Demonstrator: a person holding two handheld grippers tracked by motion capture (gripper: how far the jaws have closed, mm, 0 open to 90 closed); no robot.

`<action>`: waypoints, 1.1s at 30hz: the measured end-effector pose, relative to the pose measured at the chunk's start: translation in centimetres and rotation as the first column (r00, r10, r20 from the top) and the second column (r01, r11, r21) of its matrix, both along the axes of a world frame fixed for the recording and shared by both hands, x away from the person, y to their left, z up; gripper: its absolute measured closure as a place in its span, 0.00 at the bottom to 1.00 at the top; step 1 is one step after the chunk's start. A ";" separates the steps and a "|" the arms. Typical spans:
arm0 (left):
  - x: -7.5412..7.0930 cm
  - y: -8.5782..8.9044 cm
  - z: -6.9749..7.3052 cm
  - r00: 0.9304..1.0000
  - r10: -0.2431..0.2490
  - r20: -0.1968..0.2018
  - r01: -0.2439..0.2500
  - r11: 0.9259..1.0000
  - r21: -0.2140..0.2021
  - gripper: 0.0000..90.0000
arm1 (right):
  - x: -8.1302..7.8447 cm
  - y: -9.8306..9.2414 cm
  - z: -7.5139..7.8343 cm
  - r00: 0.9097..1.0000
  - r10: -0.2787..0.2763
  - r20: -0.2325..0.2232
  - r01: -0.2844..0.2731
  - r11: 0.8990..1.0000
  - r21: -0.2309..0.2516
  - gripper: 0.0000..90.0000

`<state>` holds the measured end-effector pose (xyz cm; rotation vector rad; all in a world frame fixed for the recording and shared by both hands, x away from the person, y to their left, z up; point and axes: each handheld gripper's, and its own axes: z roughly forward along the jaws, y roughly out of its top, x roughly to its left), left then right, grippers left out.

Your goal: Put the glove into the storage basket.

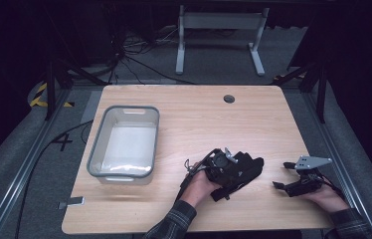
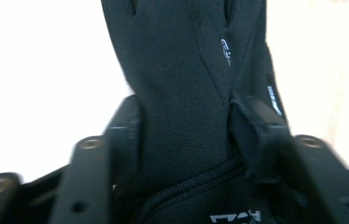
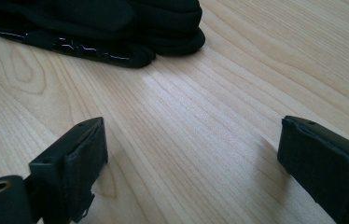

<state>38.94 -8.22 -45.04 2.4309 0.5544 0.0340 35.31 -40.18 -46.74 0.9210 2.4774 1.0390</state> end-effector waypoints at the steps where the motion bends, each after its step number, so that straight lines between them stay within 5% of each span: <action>1: 0.0 -0.1 0.0 1.000 -0.005 -0.002 0.005 1.000 -0.002 0.63 | 0.0 0.0 0.0 1.000 0.000 0.000 0.000 1.000 -0.001 0.10; 5: 0.0 -0.3 0.5 1.000 -0.022 -0.019 0.022 1.000 0.020 0.73 | 0.0 0.0 0.0 1.000 0.000 -0.003 0.000 1.000 0.001 0.10; 13: 0.4 0.4 1.4 0.997 -0.016 -0.075 0.014 0.999 -0.028 0.75 | 0.0 0.0 0.0 1.000 0.000 -0.003 0.000 1.000 0.001 0.10; 25: 0.6 1.6 3.9 0.999 -0.002 -0.055 -0.002 0.998 -0.058 0.75 | 0.0 0.0 0.0 1.000 0.002 -0.004 -0.002 1.000 0.001 0.09; 33: 1.0 3.8 5.8 0.997 0.055 -0.055 -0.060 0.995 -0.083 0.75 | 0.0 0.1 0.0 1.000 0.002 -0.004 -0.002 1.000 0.001 0.09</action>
